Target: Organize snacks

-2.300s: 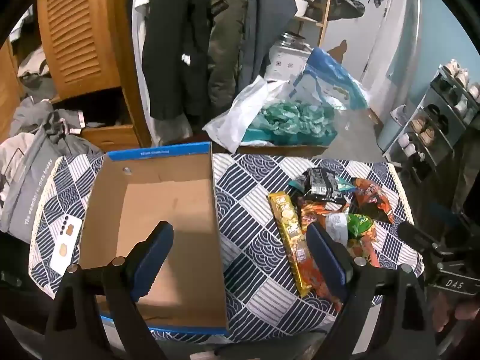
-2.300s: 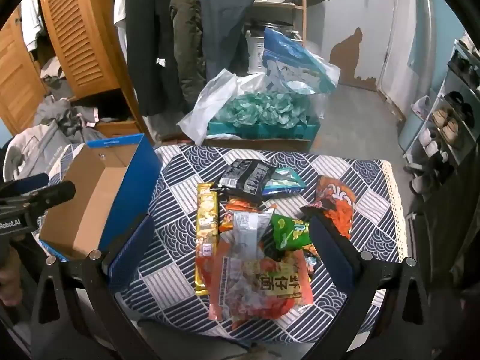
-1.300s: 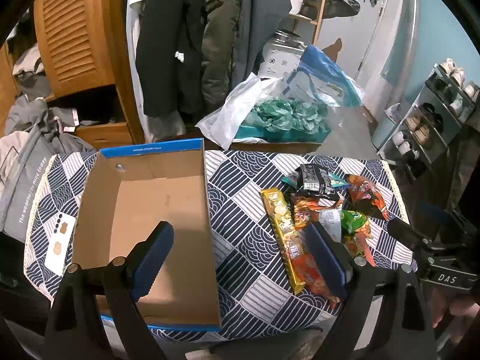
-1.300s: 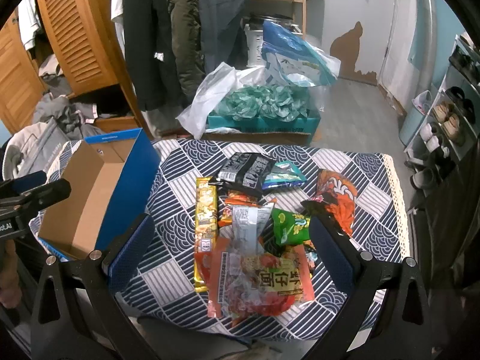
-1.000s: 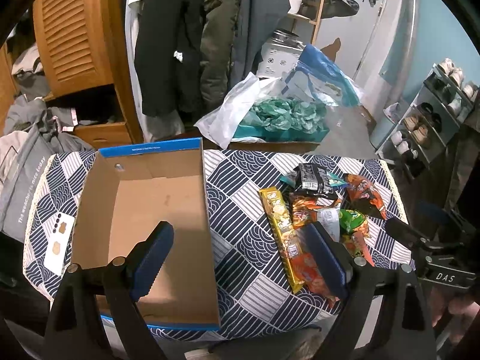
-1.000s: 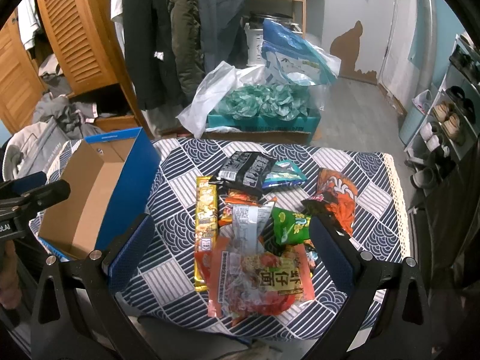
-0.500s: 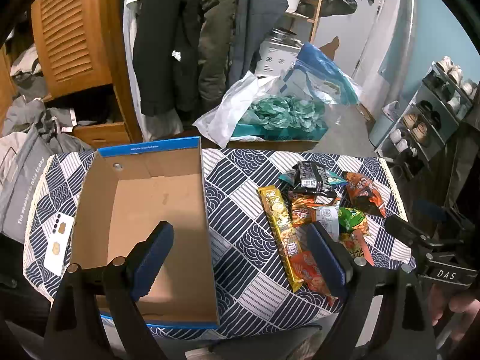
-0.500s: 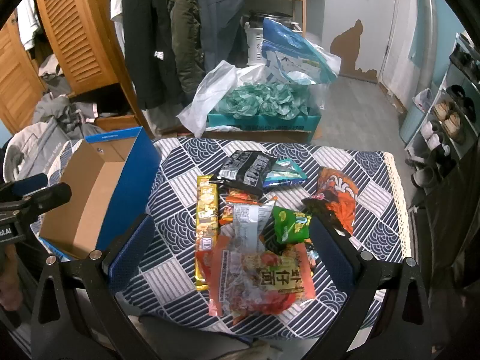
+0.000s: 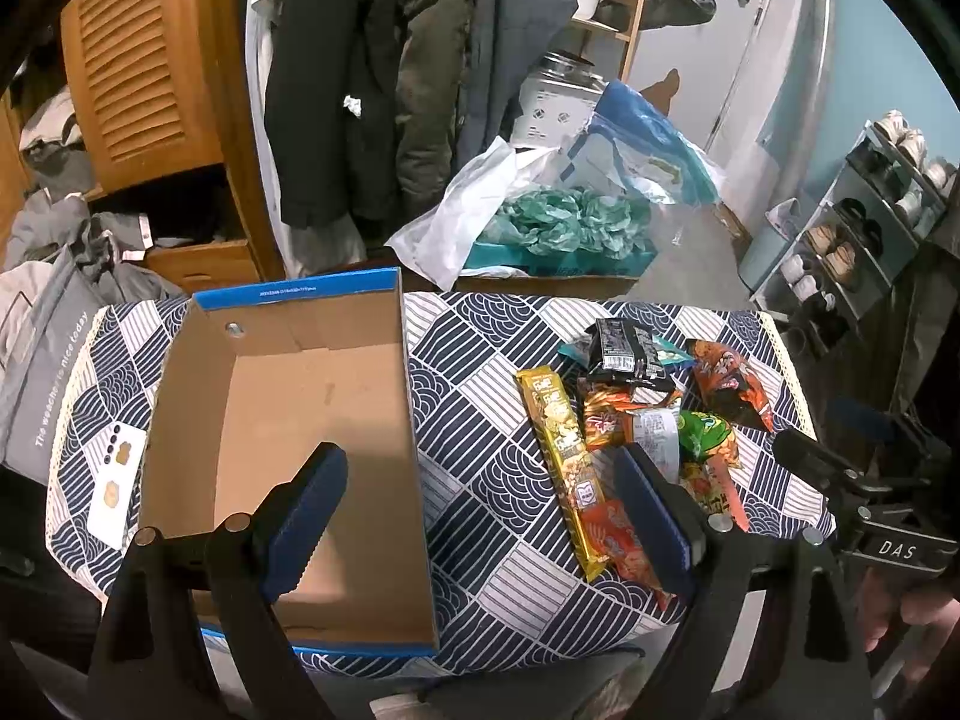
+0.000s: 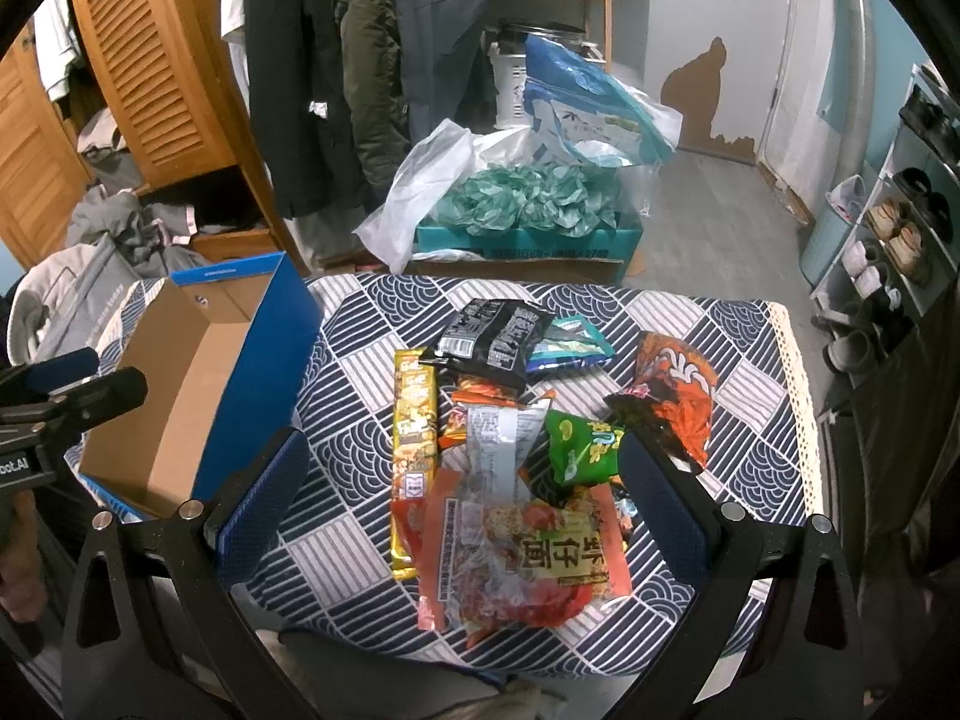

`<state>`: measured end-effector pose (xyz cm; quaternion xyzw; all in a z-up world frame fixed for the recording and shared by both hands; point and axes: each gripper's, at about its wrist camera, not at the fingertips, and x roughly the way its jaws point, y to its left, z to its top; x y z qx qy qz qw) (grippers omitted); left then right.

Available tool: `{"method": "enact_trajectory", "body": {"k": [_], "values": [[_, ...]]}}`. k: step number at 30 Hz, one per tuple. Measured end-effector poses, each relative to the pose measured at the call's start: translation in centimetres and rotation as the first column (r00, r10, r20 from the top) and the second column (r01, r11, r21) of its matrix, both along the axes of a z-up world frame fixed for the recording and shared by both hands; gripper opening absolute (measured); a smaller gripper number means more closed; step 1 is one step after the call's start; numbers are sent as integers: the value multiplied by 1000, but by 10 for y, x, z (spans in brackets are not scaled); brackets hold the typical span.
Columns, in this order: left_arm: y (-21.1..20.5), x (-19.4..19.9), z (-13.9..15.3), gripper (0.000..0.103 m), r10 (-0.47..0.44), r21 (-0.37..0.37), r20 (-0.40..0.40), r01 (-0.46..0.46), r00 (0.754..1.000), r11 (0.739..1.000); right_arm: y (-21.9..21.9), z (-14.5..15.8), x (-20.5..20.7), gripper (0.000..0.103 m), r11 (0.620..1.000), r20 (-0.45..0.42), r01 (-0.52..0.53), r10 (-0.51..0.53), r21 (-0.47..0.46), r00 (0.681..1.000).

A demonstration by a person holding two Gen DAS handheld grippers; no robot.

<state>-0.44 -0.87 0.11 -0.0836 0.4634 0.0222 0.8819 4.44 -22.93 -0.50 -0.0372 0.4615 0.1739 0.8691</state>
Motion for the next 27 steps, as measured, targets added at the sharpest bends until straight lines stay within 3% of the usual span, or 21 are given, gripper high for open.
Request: {"method": "enact_trajectory", "body": {"k": [27], "values": [[-3, 2, -7, 91, -8, -11, -19, 8, 1000, 1000, -5, -6, -4, 101, 1000, -4, 5, -5, 2, 1000]]}}
